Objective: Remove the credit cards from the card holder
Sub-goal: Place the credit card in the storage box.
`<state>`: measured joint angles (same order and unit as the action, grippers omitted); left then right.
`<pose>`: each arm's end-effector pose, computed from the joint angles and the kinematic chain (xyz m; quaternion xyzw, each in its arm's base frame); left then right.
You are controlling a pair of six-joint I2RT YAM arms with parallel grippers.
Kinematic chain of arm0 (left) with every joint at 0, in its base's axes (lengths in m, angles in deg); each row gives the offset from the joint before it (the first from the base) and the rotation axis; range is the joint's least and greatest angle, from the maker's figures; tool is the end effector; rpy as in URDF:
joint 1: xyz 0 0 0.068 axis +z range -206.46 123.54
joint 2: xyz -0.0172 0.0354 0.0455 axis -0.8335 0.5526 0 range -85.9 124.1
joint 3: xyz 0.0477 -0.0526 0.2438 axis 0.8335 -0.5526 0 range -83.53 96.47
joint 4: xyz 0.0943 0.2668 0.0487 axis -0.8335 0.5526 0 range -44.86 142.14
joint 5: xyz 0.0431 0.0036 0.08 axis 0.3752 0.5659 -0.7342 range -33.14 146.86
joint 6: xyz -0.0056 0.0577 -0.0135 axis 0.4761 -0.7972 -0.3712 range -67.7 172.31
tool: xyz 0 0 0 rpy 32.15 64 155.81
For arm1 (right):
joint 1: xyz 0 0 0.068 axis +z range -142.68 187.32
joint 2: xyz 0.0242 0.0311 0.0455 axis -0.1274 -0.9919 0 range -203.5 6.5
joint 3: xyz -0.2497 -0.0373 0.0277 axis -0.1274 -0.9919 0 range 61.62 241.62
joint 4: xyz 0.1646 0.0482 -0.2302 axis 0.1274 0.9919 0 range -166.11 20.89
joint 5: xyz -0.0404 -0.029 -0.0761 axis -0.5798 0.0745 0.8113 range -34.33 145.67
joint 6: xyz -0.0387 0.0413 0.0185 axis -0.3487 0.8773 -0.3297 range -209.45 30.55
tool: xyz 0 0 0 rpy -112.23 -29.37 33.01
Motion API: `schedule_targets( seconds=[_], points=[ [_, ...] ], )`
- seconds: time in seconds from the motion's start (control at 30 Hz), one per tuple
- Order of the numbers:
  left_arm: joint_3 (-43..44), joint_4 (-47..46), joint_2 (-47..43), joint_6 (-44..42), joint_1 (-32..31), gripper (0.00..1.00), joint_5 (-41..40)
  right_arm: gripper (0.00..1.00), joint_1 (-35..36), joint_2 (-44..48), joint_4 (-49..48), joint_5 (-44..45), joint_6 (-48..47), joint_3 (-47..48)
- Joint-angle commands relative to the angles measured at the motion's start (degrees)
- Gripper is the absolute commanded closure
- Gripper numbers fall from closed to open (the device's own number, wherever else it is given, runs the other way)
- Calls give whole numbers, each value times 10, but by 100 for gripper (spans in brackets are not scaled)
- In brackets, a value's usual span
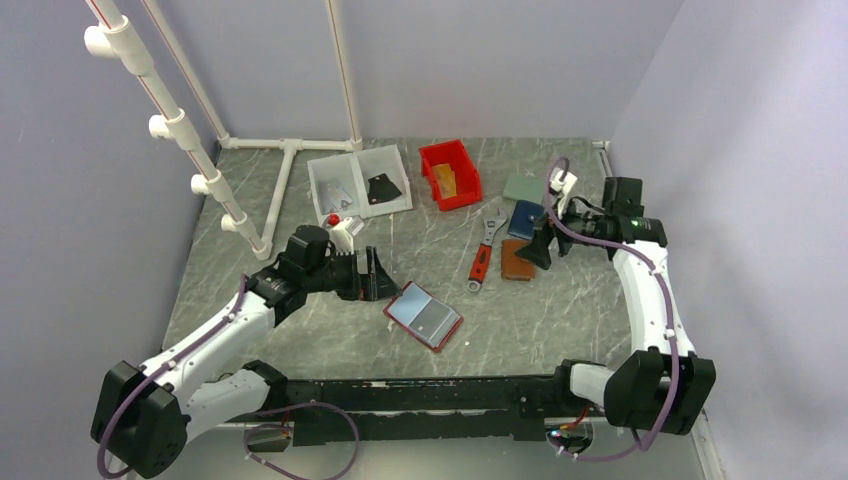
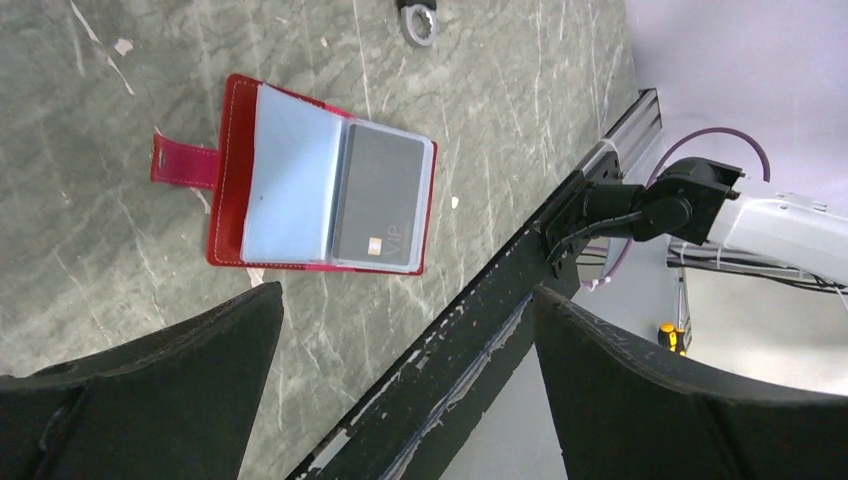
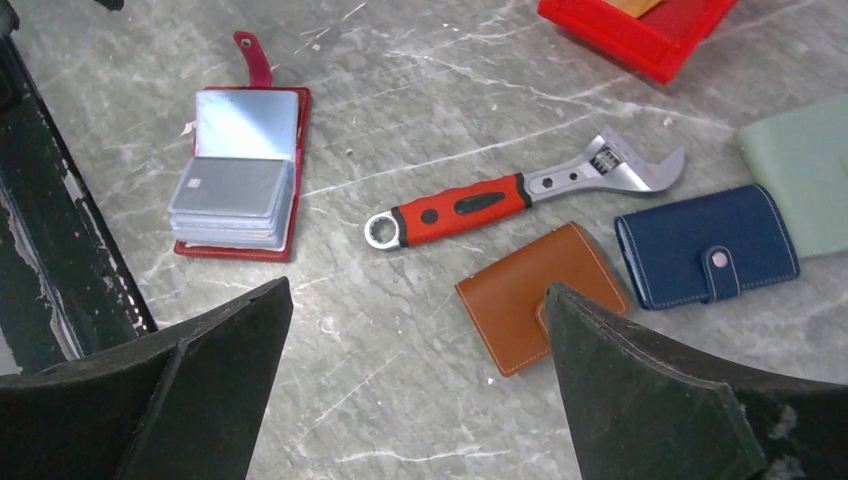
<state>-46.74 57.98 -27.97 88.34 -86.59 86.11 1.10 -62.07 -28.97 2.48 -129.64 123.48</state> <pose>0.2131 -0.1484 0.2158 0.0744 0.8593 -0.4348 0.2590 0.2693 0.0058 0.2880 -0.3812 0.7724 0.2818 0.4227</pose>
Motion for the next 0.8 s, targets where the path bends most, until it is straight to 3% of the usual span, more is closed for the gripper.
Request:
schedule_targets(
  seconds=[0.0,0.23,0.5,0.77],
  points=[
    [17,1,3,-4,3,1,27,1,-54,31,-26,-77,-8,-16],
    [3,-8,-12,1,3,1,16,0,-85,41,-58,-56,63,-38],
    [3,14,-26,-44,3,1,41,0,-81,48,-100,-103,112,-63],
    [-40,-14,-67,11,3,1,10,0,46,14,-99,-29,114,-28]
  ],
)
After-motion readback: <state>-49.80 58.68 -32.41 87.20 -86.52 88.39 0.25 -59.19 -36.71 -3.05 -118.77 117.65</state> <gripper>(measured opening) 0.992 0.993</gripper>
